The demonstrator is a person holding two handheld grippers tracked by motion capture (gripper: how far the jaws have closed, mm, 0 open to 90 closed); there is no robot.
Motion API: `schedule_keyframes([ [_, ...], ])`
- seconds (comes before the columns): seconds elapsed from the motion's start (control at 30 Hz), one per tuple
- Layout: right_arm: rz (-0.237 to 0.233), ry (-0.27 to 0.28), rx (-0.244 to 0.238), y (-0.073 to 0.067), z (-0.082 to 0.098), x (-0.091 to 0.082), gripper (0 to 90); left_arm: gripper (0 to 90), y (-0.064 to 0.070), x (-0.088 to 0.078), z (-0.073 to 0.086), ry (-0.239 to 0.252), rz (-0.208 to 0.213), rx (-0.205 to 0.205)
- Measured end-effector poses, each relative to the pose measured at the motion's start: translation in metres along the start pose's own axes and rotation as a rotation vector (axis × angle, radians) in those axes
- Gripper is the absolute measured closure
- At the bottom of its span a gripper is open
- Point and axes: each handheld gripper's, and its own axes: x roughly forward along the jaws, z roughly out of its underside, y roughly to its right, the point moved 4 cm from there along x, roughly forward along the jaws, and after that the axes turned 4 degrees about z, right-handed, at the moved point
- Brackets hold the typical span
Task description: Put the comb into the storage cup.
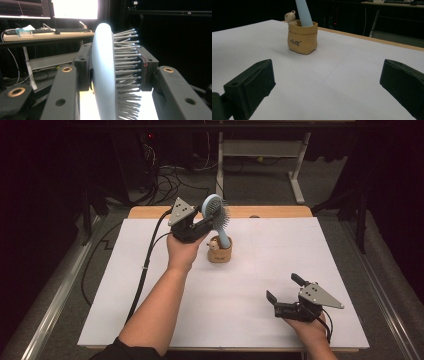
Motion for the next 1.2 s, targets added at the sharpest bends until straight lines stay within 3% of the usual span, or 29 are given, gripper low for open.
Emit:
schedule_keyframes([
  [0.47,0.001,-0.002,-0.002,0.0,0.0,0.0,0.2,55.9,-0.003,0.001,0.01,0.02,-0.019,-0.015],
  [0.63,0.002,-0.004,-0.001,-0.001,0.001,0.0,0.2,55.9,-0.003,0.001,0.013,0.007,-0.025,-0.003],
  [1.2,0.002,-0.008,-0.001,0.0,0.001,0.001,0.2,55.8,-0.007,0.007,0.029,-0.013,-0.024,-0.034],
])
